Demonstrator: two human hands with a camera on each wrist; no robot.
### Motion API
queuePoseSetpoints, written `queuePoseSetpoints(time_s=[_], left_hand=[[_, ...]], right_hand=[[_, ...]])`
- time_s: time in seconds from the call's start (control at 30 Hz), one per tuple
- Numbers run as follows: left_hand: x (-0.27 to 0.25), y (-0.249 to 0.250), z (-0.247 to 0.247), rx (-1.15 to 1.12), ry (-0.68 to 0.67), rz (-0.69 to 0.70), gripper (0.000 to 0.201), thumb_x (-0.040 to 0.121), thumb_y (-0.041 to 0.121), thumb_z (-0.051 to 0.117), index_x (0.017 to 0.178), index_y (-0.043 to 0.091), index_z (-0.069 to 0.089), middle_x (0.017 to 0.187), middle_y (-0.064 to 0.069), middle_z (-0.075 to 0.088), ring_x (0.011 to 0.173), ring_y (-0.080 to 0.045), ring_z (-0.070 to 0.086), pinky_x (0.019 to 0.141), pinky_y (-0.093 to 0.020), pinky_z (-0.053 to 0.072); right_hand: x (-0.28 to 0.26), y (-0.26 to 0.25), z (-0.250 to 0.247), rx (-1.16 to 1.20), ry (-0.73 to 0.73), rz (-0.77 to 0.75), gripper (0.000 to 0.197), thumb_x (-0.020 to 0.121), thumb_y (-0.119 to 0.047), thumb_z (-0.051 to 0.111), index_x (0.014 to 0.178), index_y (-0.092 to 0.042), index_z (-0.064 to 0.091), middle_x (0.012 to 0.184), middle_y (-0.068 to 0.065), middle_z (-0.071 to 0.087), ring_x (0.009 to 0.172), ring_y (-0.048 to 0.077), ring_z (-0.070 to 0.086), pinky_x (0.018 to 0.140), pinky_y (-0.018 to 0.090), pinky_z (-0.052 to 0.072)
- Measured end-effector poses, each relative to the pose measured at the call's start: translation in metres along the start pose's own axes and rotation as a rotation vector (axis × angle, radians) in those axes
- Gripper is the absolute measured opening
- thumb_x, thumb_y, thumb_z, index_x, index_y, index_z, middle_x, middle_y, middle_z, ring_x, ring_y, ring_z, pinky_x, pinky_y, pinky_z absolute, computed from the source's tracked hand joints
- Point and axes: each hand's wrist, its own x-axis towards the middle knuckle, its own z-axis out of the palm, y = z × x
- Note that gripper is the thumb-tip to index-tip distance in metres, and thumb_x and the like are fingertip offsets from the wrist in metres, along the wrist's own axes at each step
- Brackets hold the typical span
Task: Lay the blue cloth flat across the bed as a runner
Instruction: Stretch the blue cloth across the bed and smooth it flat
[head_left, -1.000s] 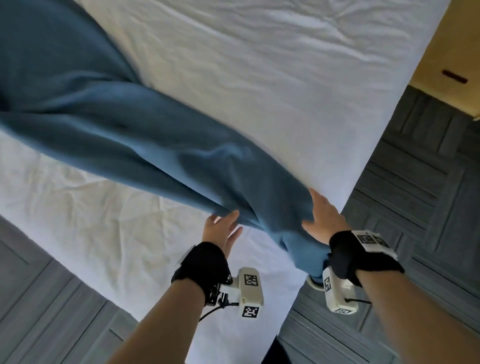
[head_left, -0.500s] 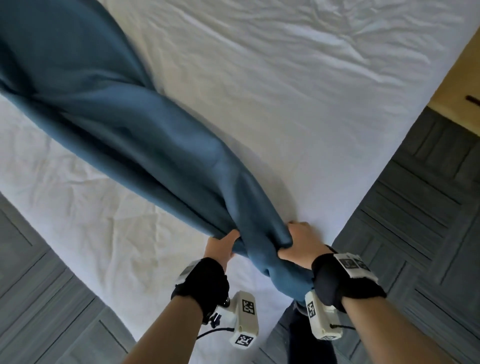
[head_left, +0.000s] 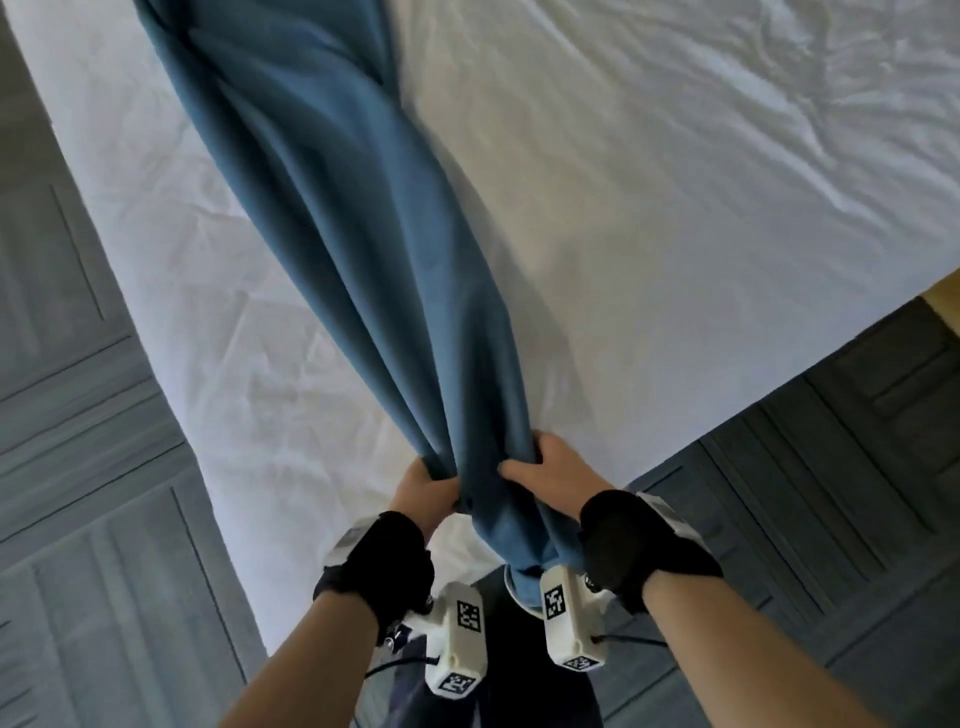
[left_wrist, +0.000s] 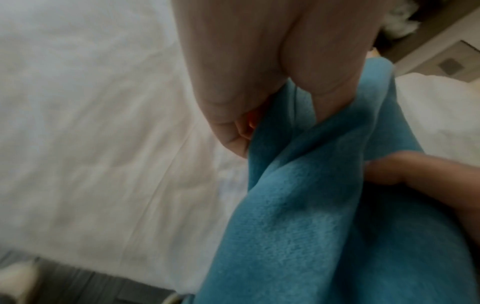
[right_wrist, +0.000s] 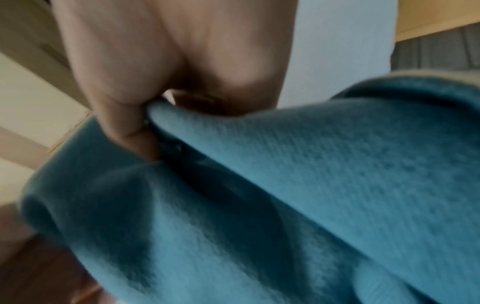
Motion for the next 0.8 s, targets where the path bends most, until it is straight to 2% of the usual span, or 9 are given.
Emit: queuePoseSetpoints(time_s=[0.13,0.2,0.27,0.37,0.47,0.53,0.6,0.7,0.8], left_hand=[[-0.006,-0.007,-0.012,0.177,0.171,0.092,0.02,0.076,-0.007,0.067,0.083,0.009,0.057,0.075,-0.001,0.063,0.049,0.003,0.061,0.042,-0.012,0.048],[-0.01,-0.014,-0.021,0.281,0.257,0.11,0.03,0.072,0.004,0.075,0.098,0.002,0.06,0.089,-0.006,0.068,0.073,-0.01,0.066,0.061,-0.022,0.051],[-0.017,-0.022,-0.033,0.33,0.322,0.085,0.048,0.069,0.015,0.08,0.11,0.0,0.06,0.105,-0.011,0.068,0.096,-0.022,0.065,0.077,-0.031,0.05],[-0.028,-0.03,-0.048,0.314,0.348,0.089,0.056,0.069,0.023,0.081,0.114,0.003,0.056,0.112,-0.011,0.065,0.103,-0.026,0.062,0.084,-0.035,0.05],[-0.033,-0.033,-0.055,0.307,0.352,0.11,0.049,0.071,0.021,0.079,0.112,0.004,0.056,0.108,-0.008,0.064,0.095,-0.021,0.059,0.079,-0.032,0.045],[-0.035,-0.033,-0.056,0.23,0.326,0.117,0.036,0.074,0.014,0.076,0.105,0.002,0.06,0.102,-0.012,0.065,0.087,-0.019,0.057,0.076,-0.031,0.043],[-0.04,-0.034,-0.054,0.058,0.257,0.087,0.03,0.07,0.013,0.077,0.095,0.004,0.062,0.099,-0.018,0.066,0.087,-0.021,0.057,0.078,-0.033,0.043],[-0.047,-0.04,-0.049,-0.09,0.131,0.005,0.023,0.073,0.013,0.074,0.091,0.01,0.062,0.096,-0.012,0.065,0.092,-0.023,0.059,0.082,-0.035,0.044],[-0.052,-0.052,-0.04,0.022,0.039,0.011,0.026,0.079,-0.001,0.068,0.101,0.008,0.058,0.093,-0.007,0.064,0.079,-0.016,0.058,0.064,-0.021,0.046]], right_hand=[[-0.004,0.011,0.004,-0.076,0.242,-0.07,0.019,0.079,-0.003,0.058,0.096,-0.01,0.059,0.086,0.007,0.061,0.082,0.02,0.058,0.069,0.025,0.043],[-0.009,0.019,-0.007,-0.09,0.353,-0.077,0.013,0.077,0.001,0.057,0.088,-0.007,0.058,0.081,0.01,0.06,0.076,0.021,0.055,0.063,0.025,0.041],[-0.014,0.025,-0.021,-0.138,0.411,-0.074,0.011,0.076,0.002,0.057,0.087,0.0,0.058,0.08,0.015,0.06,0.074,0.022,0.053,0.065,0.029,0.041],[-0.024,0.033,-0.037,-0.214,0.447,-0.075,0.009,0.075,-0.005,0.061,0.079,-0.007,0.053,0.072,0.006,0.057,0.071,0.023,0.051,0.059,0.029,0.038],[-0.029,0.039,-0.042,-0.06,0.522,-0.072,0.026,0.074,-0.02,0.07,0.091,-0.016,0.05,0.08,-0.006,0.055,0.078,0.017,0.054,0.062,0.026,0.04],[-0.032,0.04,-0.041,0.164,0.498,-0.032,0.044,0.072,-0.033,0.076,0.106,-0.018,0.052,0.093,-0.005,0.062,0.088,0.013,0.061,0.073,0.027,0.048],[-0.037,0.043,-0.037,0.236,0.417,0.014,0.054,0.071,-0.038,0.077,0.115,-0.012,0.058,0.101,0.002,0.068,0.093,0.016,0.066,0.083,0.032,0.053],[-0.045,0.061,-0.019,0.144,0.165,0.084,0.039,0.074,-0.026,0.076,0.106,-0.007,0.065,0.096,0.004,0.074,0.081,0.01,0.071,0.068,0.021,0.054],[-0.053,0.077,0.0,0.008,0.0,0.109,0.031,0.078,-0.008,0.071,0.107,-0.009,0.061,0.096,0.0,0.07,0.08,0.003,0.065,0.061,0.013,0.05]])
